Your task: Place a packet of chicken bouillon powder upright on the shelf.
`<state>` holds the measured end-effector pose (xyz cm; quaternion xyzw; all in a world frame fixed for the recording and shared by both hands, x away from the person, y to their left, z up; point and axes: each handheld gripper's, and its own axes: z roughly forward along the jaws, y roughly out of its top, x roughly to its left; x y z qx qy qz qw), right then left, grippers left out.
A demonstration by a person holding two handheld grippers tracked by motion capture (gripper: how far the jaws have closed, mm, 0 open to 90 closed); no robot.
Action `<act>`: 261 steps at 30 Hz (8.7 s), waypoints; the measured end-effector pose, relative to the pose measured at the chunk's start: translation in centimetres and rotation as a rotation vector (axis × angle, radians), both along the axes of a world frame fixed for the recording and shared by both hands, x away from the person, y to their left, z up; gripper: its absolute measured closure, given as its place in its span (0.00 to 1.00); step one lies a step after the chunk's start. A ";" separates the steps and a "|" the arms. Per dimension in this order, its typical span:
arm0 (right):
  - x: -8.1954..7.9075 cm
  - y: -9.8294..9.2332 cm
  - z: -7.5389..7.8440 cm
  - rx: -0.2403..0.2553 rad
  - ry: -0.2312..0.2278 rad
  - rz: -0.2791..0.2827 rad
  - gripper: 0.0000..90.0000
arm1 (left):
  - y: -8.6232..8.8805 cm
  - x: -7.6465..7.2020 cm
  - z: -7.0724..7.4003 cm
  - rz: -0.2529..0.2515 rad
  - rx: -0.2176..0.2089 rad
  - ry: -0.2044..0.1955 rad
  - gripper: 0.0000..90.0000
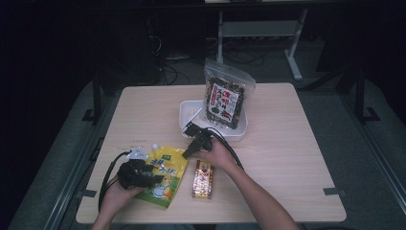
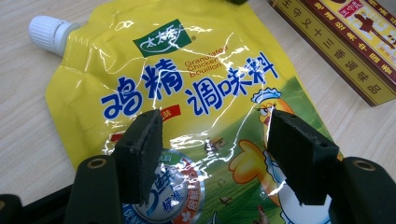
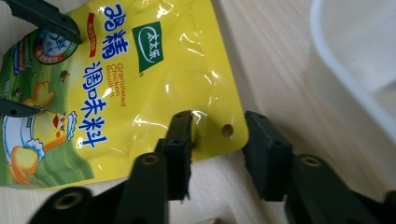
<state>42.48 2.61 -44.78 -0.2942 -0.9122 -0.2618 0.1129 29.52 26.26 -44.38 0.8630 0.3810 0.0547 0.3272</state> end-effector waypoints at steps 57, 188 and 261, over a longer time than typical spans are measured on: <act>-3.7 -4.4 9.5 0.189 -0.160 0.084 1.00 | 3.8 1.1 0.2 0.034 -0.323 0.090 0.45; 1.9 -7.0 19.2 0.563 -0.101 -0.435 1.00 | 4.3 0.2 1.4 0.050 -0.287 -0.045 0.46; 4.1 -3.6 13.8 0.436 -0.163 -0.489 0.81 | 3.7 0.2 1.3 0.043 -0.253 -0.045 0.44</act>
